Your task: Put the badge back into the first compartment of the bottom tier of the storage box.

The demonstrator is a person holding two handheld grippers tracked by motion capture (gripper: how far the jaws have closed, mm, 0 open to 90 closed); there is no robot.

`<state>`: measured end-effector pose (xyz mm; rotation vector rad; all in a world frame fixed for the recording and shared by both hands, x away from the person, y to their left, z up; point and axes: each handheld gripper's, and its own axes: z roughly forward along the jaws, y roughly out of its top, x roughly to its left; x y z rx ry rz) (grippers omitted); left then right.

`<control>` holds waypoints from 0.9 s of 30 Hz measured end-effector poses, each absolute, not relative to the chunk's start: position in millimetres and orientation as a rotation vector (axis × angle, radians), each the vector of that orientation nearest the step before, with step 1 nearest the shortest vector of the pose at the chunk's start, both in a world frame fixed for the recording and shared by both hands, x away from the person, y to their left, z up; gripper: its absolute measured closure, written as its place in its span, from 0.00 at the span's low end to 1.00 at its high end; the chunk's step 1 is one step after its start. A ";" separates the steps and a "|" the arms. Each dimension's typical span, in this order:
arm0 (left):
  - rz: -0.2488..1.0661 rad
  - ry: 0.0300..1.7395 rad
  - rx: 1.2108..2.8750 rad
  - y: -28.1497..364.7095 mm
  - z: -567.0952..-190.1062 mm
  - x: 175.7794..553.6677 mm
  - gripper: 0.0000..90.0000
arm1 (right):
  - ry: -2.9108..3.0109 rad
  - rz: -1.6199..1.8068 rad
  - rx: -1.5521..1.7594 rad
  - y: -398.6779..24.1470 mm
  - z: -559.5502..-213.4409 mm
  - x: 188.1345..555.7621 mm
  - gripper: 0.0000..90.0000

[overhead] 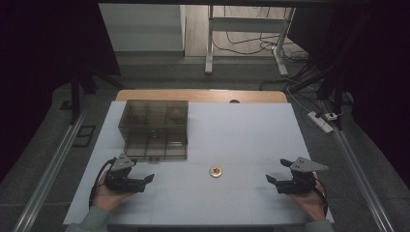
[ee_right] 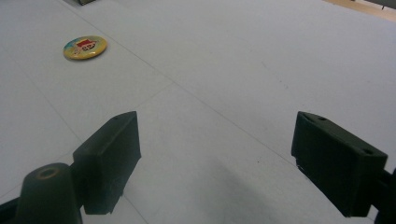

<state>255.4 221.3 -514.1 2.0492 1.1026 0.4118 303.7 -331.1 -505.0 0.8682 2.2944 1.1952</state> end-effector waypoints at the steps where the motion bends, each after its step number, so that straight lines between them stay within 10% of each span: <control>1: 0.413 1.101 2.051 220.9 -513.8 255.5 0.14 | 2.297 1.194 0.868 -331.1 -505.1 303.6 0.17; 27: 0.421 1.015 2.093 192.4 -503.2 267.0 0.14 | 2.278 1.180 0.890 -328.8 -508.4 300.3 0.17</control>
